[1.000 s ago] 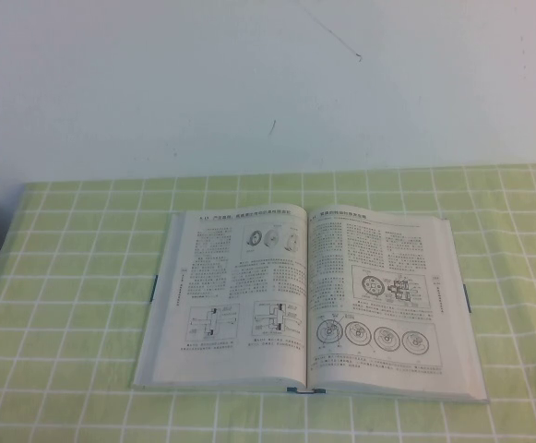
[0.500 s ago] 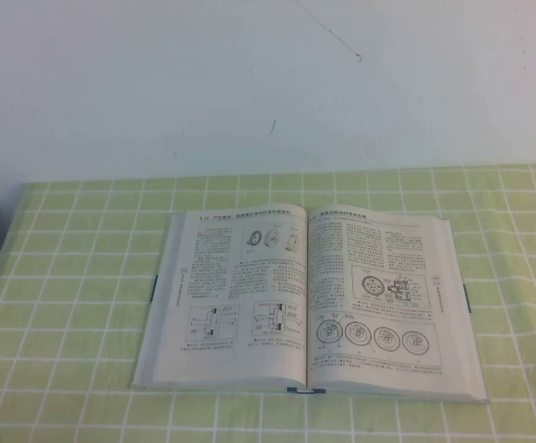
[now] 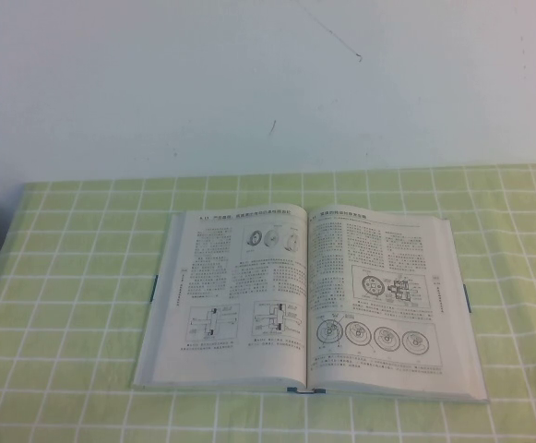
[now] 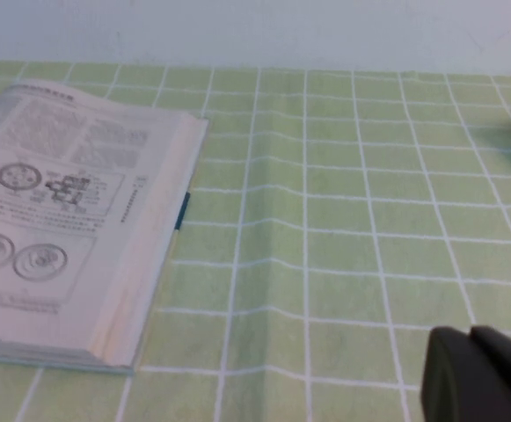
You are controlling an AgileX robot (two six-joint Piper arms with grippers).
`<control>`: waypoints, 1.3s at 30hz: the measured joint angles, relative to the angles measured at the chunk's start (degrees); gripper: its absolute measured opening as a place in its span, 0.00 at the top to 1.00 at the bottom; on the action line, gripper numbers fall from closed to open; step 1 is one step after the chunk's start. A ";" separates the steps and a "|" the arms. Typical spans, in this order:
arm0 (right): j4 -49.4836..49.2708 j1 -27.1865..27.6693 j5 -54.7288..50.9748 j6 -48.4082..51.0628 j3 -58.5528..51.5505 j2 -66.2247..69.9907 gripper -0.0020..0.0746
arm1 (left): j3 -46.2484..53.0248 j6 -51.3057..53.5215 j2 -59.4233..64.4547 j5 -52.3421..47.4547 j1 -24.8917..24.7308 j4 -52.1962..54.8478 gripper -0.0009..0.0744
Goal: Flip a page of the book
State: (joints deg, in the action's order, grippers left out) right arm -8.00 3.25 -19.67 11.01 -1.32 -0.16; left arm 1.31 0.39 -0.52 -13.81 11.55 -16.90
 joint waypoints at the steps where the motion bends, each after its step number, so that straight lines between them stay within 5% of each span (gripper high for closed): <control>1: -1.24 0.00 0.46 0.00 -0.11 0.00 0.98 | 0.00 0.00 0.00 0.00 0.00 0.10 0.99; 8: -21.53 0.00 4.26 -2.10 -0.31 0.00 0.98 | 0.00 -0.39 0.00 0.00 0.00 -1.60 0.99; 15: -43.06 0.00 7.27 -3.75 -0.31 0.00 0.98 | 0.00 -8.21 0.00 0.63 0.00 -28.61 0.99; 30: -44.72 0.00 4.77 15.26 0.11 1.21 0.98 | -0.12 -2.53 -0.10 -0.87 0.00 -37.52 0.99; 39: -34.01 0.00 -4.77 29.58 19.90 29.81 0.98 | -20.10 14.20 21.90 -19.56 0.00 -29.32 0.99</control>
State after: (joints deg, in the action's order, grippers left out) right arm -42.01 3.25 -24.44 40.59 18.58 29.65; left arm -18.79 14.59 21.38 -33.36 11.55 -46.22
